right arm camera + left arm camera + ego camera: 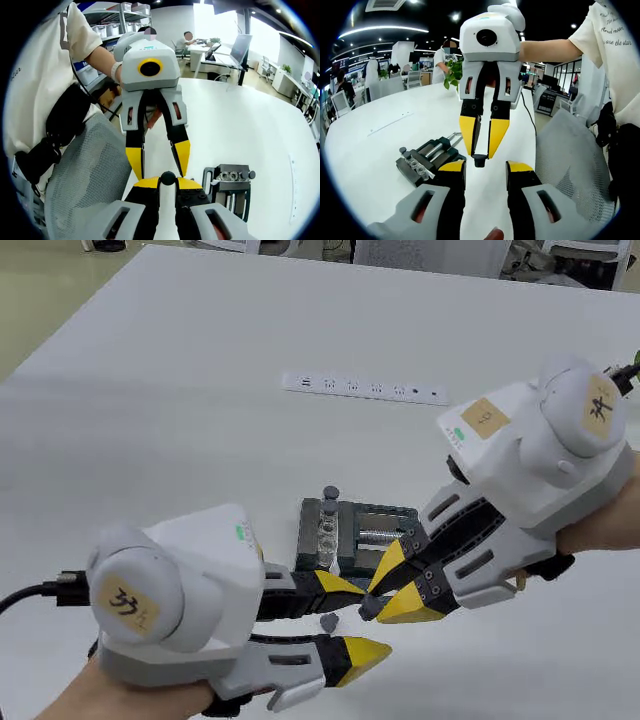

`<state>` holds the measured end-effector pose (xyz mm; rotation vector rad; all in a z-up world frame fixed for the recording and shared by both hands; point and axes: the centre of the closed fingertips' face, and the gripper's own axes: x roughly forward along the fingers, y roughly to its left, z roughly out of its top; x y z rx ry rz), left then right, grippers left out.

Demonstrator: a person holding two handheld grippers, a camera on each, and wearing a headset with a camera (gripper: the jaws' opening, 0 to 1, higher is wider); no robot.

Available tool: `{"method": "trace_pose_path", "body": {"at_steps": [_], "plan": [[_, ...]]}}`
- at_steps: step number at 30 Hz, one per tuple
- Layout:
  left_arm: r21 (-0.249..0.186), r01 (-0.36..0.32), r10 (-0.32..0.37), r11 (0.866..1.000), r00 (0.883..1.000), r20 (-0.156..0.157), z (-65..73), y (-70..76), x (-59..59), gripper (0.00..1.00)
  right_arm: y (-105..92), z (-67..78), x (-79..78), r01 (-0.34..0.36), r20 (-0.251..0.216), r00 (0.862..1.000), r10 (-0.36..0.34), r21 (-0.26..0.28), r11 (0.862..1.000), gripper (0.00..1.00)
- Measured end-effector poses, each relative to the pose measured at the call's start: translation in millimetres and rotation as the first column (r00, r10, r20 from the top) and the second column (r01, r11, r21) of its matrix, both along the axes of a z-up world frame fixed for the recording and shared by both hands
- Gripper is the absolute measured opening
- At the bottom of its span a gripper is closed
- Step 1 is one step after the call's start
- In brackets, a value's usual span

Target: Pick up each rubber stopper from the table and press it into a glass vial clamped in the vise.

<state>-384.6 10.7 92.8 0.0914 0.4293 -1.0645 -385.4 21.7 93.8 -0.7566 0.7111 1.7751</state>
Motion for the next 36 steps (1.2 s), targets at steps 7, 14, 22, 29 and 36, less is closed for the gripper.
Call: {"method": "trace_pose_path", "body": {"at_steps": [7,14,22,29,36], "plan": [[0.015,-0.044,0.045,0.999,0.999,-0.022,-6.4,4.6,4.4,0.5,-0.9,-0.4,1.4,0.0,0.004,1.0,0.0,-0.003,1.0,0.06],[0.052,-0.118,0.12,0.992,0.992,-0.031,-14.0,14.5,12.4,0.79,-1.5,-2.2,0.9,-0.005,0.008,1.0,0.005,-0.009,1.0,0.06],[0.058,-0.208,0.212,0.976,0.974,-0.076,-21.1,29.1,19.3,0.99,-2.1,-3.3,1.7,-0.01,0.011,1.0,0.01,-0.015,1.0,0.06],[0.051,-0.233,0.236,0.971,0.969,-0.072,-23.7,37.1,21.1,0.99,-2.3,-5.7,6.2,-0.017,0.023,1.0,0.018,-0.03,0.999,0.06],[0.047,-0.279,0.282,0.959,0.956,-0.085,-28.7,49.9,23.2,0.99,-1.0,-6.5,17.1,-0.024,0.036,0.999,0.026,-0.048,0.999,0.06]]}}
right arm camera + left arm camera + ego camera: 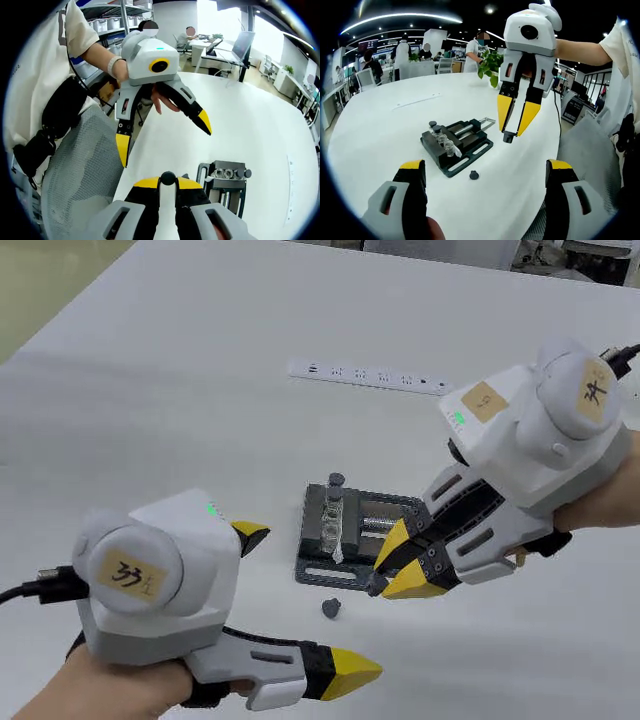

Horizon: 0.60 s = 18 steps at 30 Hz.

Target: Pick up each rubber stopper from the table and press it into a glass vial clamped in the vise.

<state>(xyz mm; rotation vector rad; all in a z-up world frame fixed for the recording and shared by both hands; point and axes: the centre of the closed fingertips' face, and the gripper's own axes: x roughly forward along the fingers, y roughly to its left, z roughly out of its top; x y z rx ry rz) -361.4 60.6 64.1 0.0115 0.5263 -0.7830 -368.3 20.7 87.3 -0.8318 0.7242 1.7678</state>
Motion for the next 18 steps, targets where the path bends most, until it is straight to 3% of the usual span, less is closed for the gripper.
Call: {"method": "trace_pose_path", "body": {"at_steps": [12,18], "plan": [[-0.027,-0.036,0.036,0.999,0.999,-0.009,-2.7,10.8,-3.3,0.97,9.2,-5.3,34.1,-0.024,0.081,0.996,0.029,-0.056,0.998,0.06],[-0.027,-0.046,0.046,0.999,0.999,-0.01,-3.0,15.1,-3.1,0.98,14.9,-10.4,53.3,-0.067,0.152,0.985,0.083,-0.109,0.992,0.06]]}}
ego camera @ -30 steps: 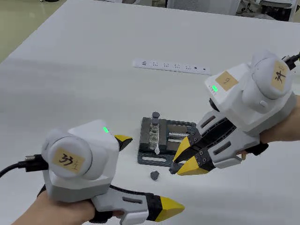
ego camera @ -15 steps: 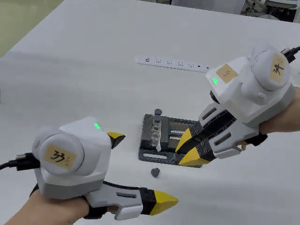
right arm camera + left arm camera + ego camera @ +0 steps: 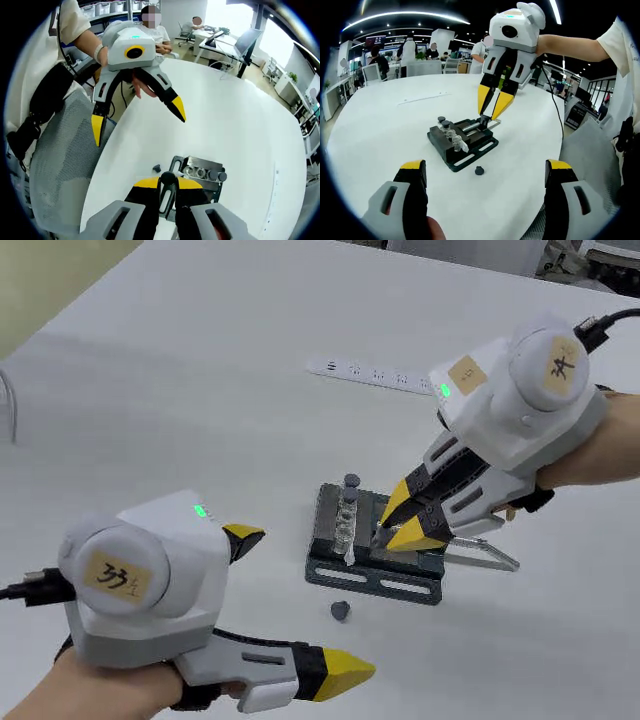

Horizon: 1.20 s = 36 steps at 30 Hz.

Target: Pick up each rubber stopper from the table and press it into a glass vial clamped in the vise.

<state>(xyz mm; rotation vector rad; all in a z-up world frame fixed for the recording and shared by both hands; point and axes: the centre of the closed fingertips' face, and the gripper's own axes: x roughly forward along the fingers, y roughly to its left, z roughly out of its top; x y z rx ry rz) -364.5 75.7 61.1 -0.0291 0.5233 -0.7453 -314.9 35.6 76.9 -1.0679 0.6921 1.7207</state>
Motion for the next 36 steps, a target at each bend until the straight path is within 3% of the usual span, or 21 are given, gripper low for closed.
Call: {"method": "trace_pose_path", "body": {"at_steps": [8,10,12,17,23,24,27,29,36], "plan": [[0.007,-0.006,0.006,1.0,1.0,-0.006,-1.5,4.2,2.0,0.99,6.1,-7.2,19.9,-0.083,0.085,0.992,0.089,-0.069,0.994,0.05],[0.013,-0.001,0.001,1.0,1.0,-0.01,-2.7,5.0,2.4,0.99,8.0,-9.9,26.3,-0.104,0.11,0.987,0.113,-0.085,0.991,0.05],[0.019,0.002,-0.001,1.0,1.0,-0.019,-4.2,5.6,2.9,0.99,10.0,-11.8,34.0,-0.136,0.168,0.974,0.151,-0.1,0.986,0.05],[0.017,-0.004,0.005,1.0,1.0,-0.024,-5.4,7.1,4.2,0.99,11.9,-20.6,37.9,-0.169,0.164,0.968,0.189,-0.129,0.977,0.05],[0.016,-0.014,0.014,1.0,0.999,-0.032,-6.7,9.4,2.2,0.99,20.1,-27.8,45.5,-0.226,0.194,0.948,0.254,-0.154,0.962,0.05],[0.015,-0.016,0.017,1.0,0.999,-0.033,-6.9,10.5,1.8,0.98,22.6,-28.5,47.8,-0.25,0.219,0.934,0.281,-0.158,0.955,0.05],[0.013,-0.025,0.025,1.0,0.999,-0.036,-7.7,13.3,1.6,0.98,24.4,-31.1,44.3,-0.281,0.219,0.924,0.313,-0.166,0.945,0.05],[0.011,-0.03,0.03,1.0,0.999,-0.039,-8.0,14.3,1.5,0.98,23.4,-33.8,44.3,-0.315,0.229,0.907,0.354,-0.19,0.93,0.05],[0.001,-0.033,0.033,0.999,0.999,-0.044,-9.0,15.4,1.4,0.97,24.6,-37.8,45.3,-0.327,0.222,0.902,0.37,-0.205,0.922,0.05]]}}
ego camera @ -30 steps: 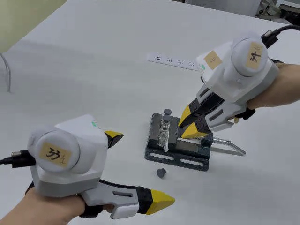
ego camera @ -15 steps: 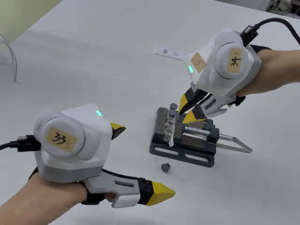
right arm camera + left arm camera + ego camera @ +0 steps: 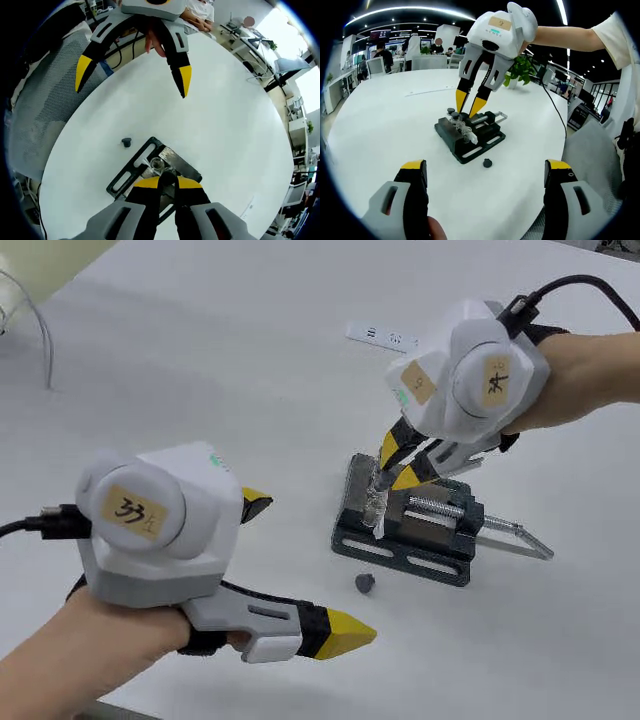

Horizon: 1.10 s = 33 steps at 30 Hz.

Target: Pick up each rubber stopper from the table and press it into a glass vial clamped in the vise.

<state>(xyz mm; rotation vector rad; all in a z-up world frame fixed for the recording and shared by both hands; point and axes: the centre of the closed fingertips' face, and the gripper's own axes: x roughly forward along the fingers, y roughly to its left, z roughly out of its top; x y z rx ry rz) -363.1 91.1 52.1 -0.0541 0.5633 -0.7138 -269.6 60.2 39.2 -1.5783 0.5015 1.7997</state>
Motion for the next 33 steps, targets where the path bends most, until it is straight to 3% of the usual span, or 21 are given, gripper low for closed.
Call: {"method": "trace_pose_path", "body": {"at_steps": [24,28,33], "plan": [[-0.018,-0.004,0.004,1.0,1.0,-0.016,-4.0,1.4,-1.9,0.95,6.8,-7.6,0.0,-0.043,0.007,0.999,0.044,-0.077,0.996,0.05],[-0.02,-0.005,0.005,1.0,1.0,-0.018,-4.2,2.3,-1.4,0.95,7.9,-8.2,3.6,-0.019,-0.004,1.0,0.019,-0.104,0.994,0.05],[-0.022,-0.006,0.005,1.0,1.0,-0.02,-4.5,2.4,-1.6,0.95,7.7,-8.3,5.6,0.036,-0.032,0.999,-0.04,-0.097,0.995,0.04]]}}
